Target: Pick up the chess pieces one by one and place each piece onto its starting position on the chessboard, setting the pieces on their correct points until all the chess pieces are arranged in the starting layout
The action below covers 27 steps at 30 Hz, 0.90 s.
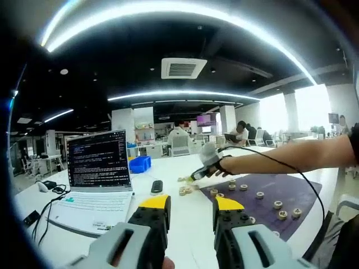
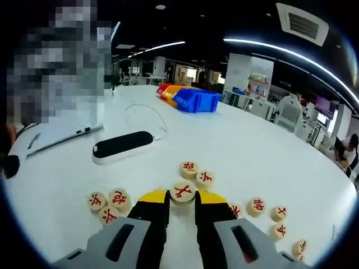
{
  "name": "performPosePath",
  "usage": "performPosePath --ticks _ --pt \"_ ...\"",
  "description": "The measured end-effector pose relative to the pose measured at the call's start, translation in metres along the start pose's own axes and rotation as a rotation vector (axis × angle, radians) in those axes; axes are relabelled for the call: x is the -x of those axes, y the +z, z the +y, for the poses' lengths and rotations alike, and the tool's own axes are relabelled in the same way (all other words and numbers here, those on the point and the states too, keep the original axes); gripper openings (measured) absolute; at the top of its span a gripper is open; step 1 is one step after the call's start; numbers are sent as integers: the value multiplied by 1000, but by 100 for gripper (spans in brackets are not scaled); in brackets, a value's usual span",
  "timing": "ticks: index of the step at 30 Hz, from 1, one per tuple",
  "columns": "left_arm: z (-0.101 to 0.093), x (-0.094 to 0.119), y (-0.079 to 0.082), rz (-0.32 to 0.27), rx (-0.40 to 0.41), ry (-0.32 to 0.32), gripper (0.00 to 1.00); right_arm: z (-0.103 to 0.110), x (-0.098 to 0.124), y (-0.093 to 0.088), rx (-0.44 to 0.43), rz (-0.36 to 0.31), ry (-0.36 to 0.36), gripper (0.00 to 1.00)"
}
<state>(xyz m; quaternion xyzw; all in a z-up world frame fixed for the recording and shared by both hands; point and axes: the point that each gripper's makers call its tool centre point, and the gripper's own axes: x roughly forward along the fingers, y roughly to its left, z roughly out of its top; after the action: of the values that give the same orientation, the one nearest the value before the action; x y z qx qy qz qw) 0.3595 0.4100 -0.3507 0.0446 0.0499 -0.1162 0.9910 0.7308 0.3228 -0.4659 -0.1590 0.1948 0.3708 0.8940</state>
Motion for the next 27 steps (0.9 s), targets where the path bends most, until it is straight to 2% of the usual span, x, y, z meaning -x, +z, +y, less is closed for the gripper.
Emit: performPosePath --ticks 5,8,9,11,14,15,17,23,27 --pt "-10 -1 3 -1 -13 -18 32 3 48 3 -13 -15 47 19" --pt "-16 1 9 -13 -23 -29 32 -2 85 -2 -23 -37 63 19" --pt "-18 2 10 -17 -27 -33 32 -6 103 -3 -47 -73 52 19" --pt "-22 3 13 -23 -34 -40 32 -10 129 -15 -62 -71 66 19" --pt "-28 1 15 -25 -38 -54 32 -24 163 -35 -54 -66 43 19" --pt "-29 1 15 -25 -39 -56 32 -25 167 -36 -54 -65 41 19" --pt "-34 0 16 -25 -46 -68 32 -38 192 -45 -71 -73 23 19" --pt "-57 -3 24 -48 -51 -130 32 -61 253 -53 -97 -96 -12 19" --pt "-66 -6 23 -46 -60 -153 32 -65 274 -57 -95 -114 -26 19"
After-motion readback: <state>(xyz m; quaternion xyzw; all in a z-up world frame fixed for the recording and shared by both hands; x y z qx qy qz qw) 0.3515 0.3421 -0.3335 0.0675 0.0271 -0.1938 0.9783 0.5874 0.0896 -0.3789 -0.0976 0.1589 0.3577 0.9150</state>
